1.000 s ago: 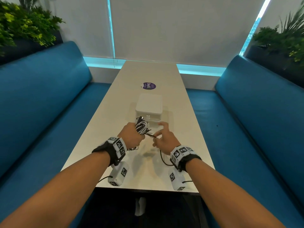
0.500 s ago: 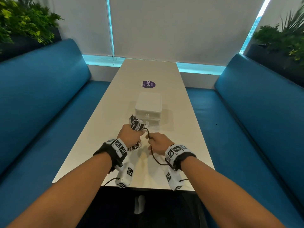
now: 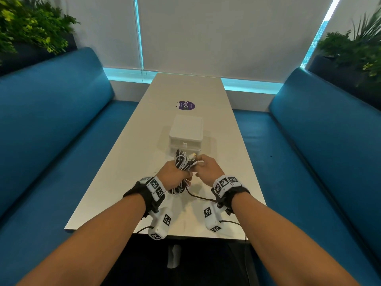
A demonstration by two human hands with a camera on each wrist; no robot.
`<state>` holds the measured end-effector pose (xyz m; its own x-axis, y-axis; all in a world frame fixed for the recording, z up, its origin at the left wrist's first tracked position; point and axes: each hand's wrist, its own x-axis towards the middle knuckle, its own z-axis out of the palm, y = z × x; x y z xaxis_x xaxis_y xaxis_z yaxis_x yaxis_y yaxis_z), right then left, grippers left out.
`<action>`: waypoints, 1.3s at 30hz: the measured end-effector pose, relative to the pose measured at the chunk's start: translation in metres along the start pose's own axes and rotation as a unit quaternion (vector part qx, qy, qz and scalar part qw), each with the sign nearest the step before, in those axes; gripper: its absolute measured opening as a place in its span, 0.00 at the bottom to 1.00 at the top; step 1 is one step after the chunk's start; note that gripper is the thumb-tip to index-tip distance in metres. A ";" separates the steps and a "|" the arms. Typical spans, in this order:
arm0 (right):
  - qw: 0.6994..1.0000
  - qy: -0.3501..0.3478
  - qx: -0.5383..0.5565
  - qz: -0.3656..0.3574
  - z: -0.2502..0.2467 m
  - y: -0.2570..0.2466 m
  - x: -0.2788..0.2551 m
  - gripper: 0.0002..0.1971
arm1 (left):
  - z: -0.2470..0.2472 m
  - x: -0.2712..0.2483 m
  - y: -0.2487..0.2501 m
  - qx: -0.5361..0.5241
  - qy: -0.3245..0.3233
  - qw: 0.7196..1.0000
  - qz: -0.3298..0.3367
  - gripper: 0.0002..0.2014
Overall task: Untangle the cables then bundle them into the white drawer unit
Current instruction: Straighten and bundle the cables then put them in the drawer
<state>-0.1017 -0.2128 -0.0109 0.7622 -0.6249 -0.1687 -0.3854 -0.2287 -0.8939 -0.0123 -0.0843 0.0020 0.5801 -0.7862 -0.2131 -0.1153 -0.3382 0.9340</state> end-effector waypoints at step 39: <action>0.963 -0.240 0.033 0.120 -0.017 0.007 -0.017 0.14 | -0.012 -0.014 -0.008 0.411 -0.093 0.895 0.149 0.06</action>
<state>-0.1263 -0.2168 -0.0069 0.8141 -0.2341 -0.5314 -0.5581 -0.0626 -0.8274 -0.0097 -0.0648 0.0008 0.2901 -0.9512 -0.1054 -0.8403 -0.3058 0.4477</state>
